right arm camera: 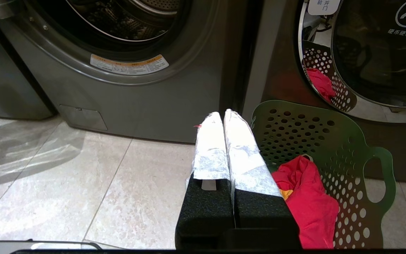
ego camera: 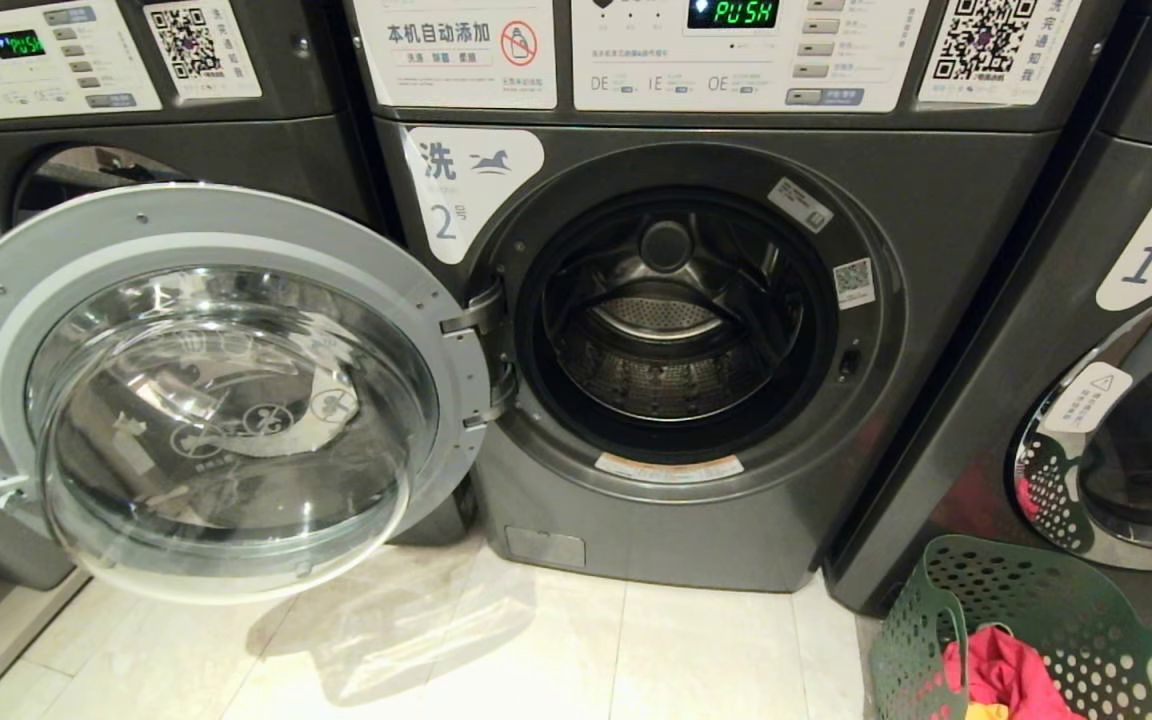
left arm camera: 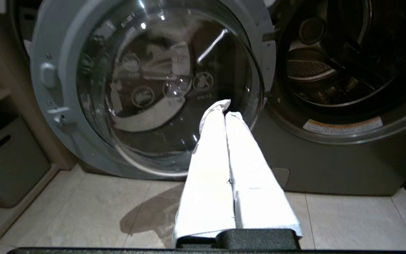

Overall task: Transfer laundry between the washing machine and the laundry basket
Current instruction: Close the washing machine door with the left hand

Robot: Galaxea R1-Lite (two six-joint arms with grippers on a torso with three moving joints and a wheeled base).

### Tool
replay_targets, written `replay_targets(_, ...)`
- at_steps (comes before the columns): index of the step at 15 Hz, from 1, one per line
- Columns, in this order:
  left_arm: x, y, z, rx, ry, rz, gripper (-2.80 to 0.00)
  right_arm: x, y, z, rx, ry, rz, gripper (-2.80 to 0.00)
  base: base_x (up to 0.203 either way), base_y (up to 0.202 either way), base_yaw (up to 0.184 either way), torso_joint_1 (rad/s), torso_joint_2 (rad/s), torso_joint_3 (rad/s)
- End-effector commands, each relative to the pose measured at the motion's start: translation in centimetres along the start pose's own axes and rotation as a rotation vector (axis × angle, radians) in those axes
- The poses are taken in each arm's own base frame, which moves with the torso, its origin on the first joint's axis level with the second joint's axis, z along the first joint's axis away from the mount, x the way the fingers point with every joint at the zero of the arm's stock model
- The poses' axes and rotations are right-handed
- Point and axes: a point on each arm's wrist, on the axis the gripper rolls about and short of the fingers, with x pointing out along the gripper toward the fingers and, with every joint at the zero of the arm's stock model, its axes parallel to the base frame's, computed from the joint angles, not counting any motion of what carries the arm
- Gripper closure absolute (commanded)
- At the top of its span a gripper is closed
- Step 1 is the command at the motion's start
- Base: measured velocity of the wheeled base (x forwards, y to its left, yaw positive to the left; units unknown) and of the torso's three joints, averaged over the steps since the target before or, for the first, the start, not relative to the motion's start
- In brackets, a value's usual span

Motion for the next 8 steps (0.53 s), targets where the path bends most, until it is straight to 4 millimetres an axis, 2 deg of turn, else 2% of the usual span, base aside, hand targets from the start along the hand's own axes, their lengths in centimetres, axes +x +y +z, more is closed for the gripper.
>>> replay_targets(1, 3.3, 0.4, 5.0, 0.008, 0.101, 0.020, 0.00, 0.0, 0.0, 0.0, -0.001, 0.001, 0.001, 0.00, 0.000, 0.000, 0.000, 0.000, 0.00, 0.000)
replay_targets(3, 8.5, 0.7, 8.7, 0.016, 0.204, 0.042, 0.00, 0.0, 0.0, 0.0, -0.001, 0.000, 0.001, 0.00, 0.000, 0.000, 0.000, 0.000, 0.00, 0.000)
replay_targets(5, 15.4, 0.9, 11.7, 0.027, 0.282, 0.079, 0.00, 0.0, 0.0, 0.0, -0.003, 0.001, 0.002, 0.00, 0.000, 0.000, 0.000, 0.000, 0.00, 0.000)
replay_targets(8, 26.2, 1.7, 14.3, 0.040, 0.317, 0.160, 0.00, 0.0, 0.0, 0.0, -0.003, 0.000, 0.002, 0.00, 0.000, 0.000, 0.000, 0.000, 0.00, 0.000)
